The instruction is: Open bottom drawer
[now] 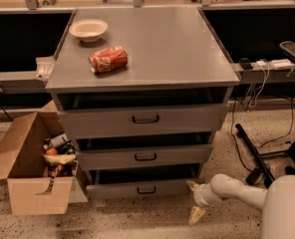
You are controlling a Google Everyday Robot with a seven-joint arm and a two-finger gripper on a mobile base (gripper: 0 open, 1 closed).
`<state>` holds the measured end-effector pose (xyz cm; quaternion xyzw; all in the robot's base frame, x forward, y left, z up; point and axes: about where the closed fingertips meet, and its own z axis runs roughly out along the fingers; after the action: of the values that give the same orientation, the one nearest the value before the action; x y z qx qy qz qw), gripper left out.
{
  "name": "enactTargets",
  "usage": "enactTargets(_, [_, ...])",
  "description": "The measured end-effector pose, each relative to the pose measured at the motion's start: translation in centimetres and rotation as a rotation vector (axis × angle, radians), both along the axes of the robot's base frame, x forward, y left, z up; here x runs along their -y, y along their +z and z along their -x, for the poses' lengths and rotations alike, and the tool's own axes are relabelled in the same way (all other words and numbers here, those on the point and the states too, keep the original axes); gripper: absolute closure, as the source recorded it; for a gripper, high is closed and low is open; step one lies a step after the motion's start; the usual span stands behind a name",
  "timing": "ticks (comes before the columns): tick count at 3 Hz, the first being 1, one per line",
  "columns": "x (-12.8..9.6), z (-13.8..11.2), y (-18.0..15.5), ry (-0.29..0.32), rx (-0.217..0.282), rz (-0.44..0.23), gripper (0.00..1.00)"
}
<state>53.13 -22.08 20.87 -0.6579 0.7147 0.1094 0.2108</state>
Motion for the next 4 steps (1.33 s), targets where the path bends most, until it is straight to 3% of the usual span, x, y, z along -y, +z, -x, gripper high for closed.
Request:
enactTargets(1, [-2.7, -0.1, 2.1, 0.097, 0.068, 0.083, 0.0])
enactTargets(2, [-3.7, -1.6, 1.3, 0.12, 0.069, 0.117, 0.0])
enactTargets(4, [-3.6, -5.9, -1.4, 0.07, 0.039, 0.096, 0.0])
